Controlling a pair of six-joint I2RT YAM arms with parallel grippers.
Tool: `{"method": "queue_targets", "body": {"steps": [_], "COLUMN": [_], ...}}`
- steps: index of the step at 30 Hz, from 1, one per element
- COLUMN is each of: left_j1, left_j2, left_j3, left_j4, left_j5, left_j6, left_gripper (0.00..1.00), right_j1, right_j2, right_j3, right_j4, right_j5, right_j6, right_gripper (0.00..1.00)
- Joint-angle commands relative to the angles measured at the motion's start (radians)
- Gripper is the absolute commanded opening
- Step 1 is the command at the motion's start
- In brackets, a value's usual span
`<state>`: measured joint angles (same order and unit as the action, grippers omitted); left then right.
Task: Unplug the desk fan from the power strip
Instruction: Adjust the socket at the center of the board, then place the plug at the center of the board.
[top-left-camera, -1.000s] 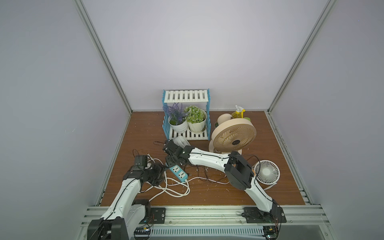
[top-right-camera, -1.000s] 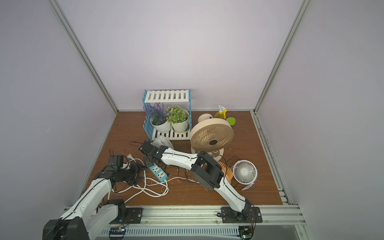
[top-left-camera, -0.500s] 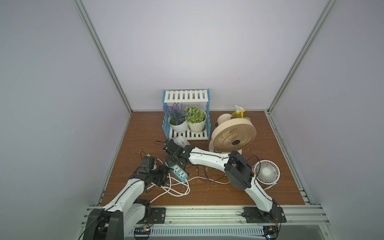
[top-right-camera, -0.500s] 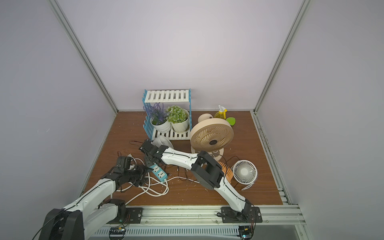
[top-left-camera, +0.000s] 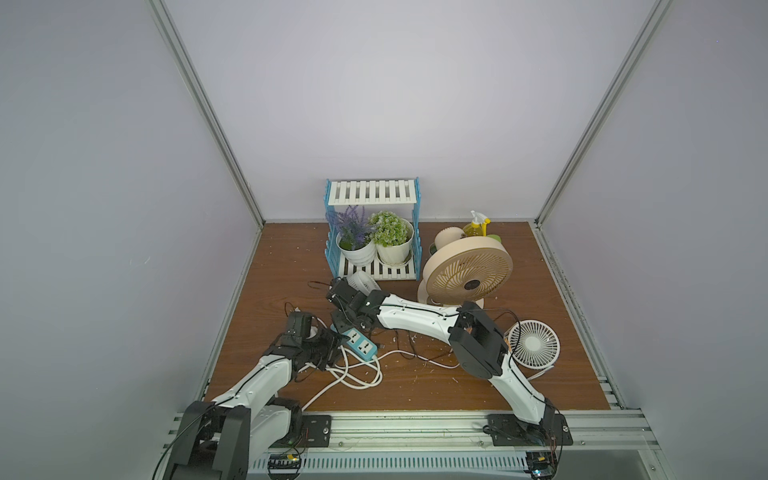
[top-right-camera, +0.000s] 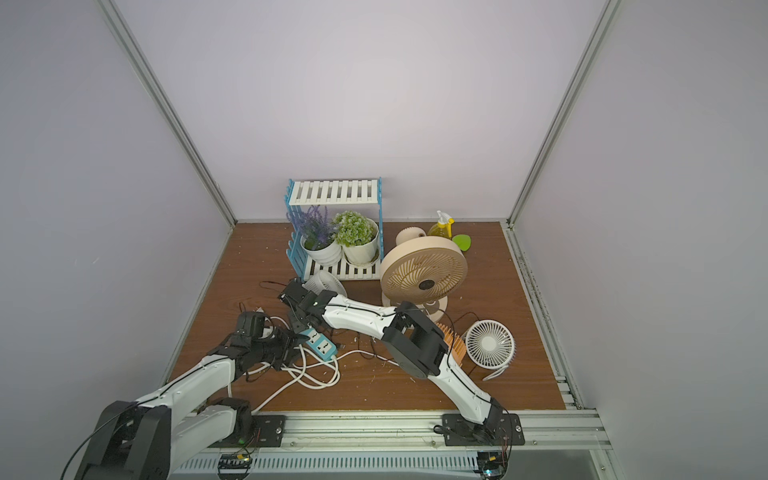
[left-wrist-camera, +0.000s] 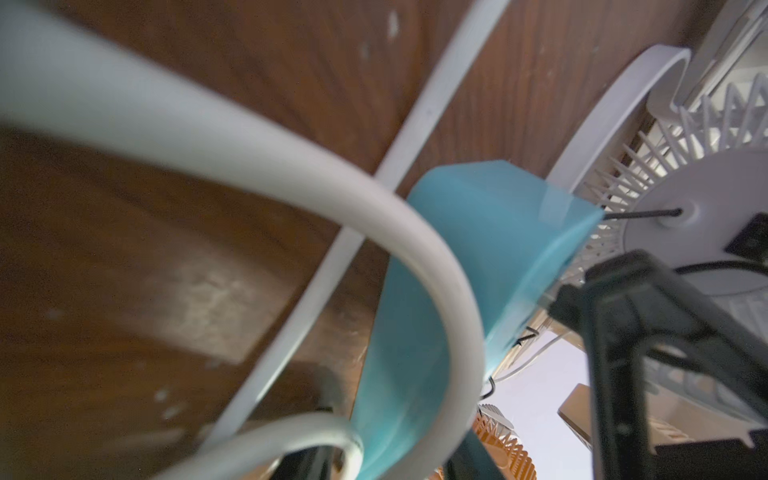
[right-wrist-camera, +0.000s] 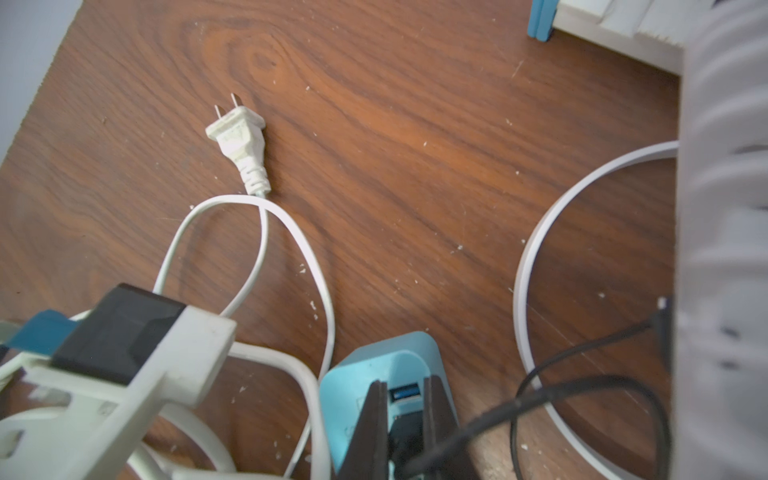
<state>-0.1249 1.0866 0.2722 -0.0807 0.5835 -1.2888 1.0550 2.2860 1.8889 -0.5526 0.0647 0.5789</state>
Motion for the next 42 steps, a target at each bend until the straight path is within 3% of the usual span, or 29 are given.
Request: {"method": "queue_targets", "body": {"steps": [1, 11, 24, 35, 42], "left_j1": [-0.028, -0.03, -0.03, -0.03, -0.03], "left_j2": [0.048, 0.032, 0.001, -0.051, -0.051], "left_j3": [-0.064, -0.07, -0.074, -0.046, -0.034], "left_j4": [-0.127, -0.244, -0.256, -0.296, -0.308], "left_j5": [-0.1, -0.171, -0.184, -0.202, -0.206], "left_j6": [-0.025, -0.035, -0.06, -0.048, -0.033], "left_gripper": [0.41, 0.38, 0.38, 0.4, 0.41], "right_j1": [0.006, 0.029, 0.033, 0.032, 0.022], "right_j2": [-0.063, -0.153, -0.251, -0.599, -0.635], "right_j3": [-0.014, -0.064, -0.132, -0.468, -0.619], "right_j4": [0.029, 0.058, 0.048, -0.03, -0.042], "right_j5": [-0.011, 0.009, 0.046, 0.126, 0.105], "right_j6": [0.002, -0.021, -0.068, -0.138, -0.117], "right_gripper": [0.0, 0.0, 0.0, 0.0, 0.05]}}
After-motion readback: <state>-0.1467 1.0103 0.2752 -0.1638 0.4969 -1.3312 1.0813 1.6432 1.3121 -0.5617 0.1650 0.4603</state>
